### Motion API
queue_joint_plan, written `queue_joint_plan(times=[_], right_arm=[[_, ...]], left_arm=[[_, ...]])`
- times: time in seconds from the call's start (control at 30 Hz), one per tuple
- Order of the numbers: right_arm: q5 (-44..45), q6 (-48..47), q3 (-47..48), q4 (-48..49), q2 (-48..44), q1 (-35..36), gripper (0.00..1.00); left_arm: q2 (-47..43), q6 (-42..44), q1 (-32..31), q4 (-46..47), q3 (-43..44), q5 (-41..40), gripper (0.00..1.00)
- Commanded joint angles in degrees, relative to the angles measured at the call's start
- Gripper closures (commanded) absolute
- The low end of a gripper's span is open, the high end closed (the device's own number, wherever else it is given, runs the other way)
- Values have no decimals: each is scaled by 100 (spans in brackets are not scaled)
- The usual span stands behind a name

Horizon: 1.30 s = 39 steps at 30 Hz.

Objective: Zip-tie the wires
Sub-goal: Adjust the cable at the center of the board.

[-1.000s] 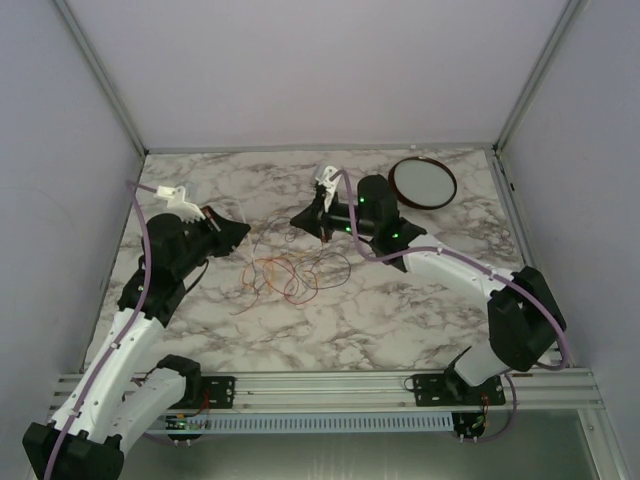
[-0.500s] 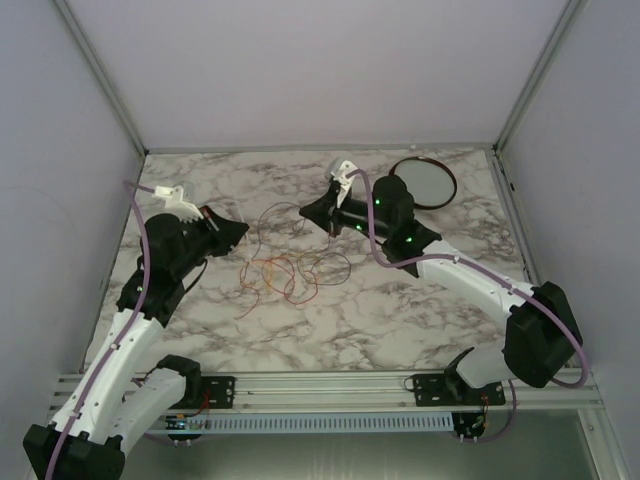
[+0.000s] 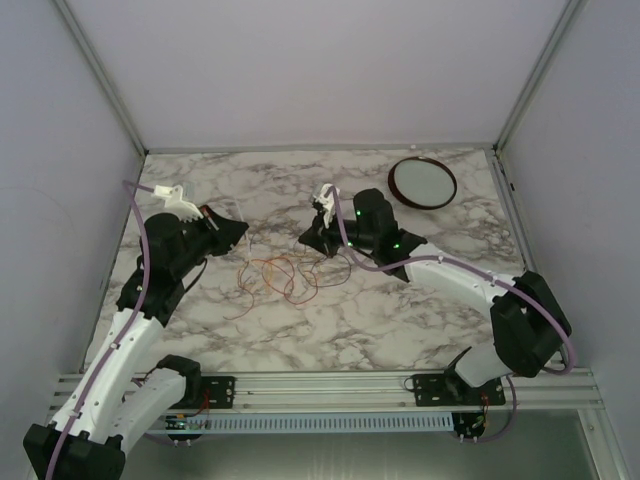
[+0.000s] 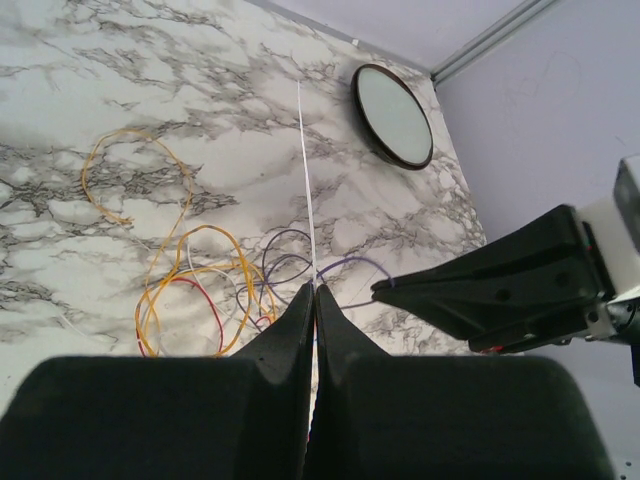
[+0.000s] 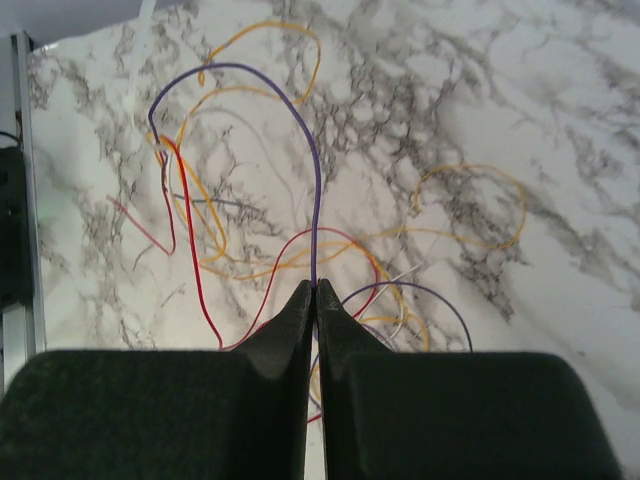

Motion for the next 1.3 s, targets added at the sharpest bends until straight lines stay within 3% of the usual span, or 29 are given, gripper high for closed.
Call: queue_joint_plan(times=[0.0, 0.6, 0.77, 0.97, 1.27], right_arm=[[109, -195, -53, -167, 10, 102, 100], [-7, -742, 31, -625, 287, 634, 100], [275, -916, 59, -647, 43, 579, 100], [-54, -1083, 194, -729, -6, 574, 100], [369, -771, 127, -672, -6, 412, 100]], left_arm=[[-2, 6, 40, 220, 253, 33, 100], [96, -31, 53, 411, 230, 86, 100], [58, 61, 56, 306, 70, -11, 100], [-34, -65, 61, 459, -193, -41, 100], [-33, 45, 77, 250, 74, -38, 100]])
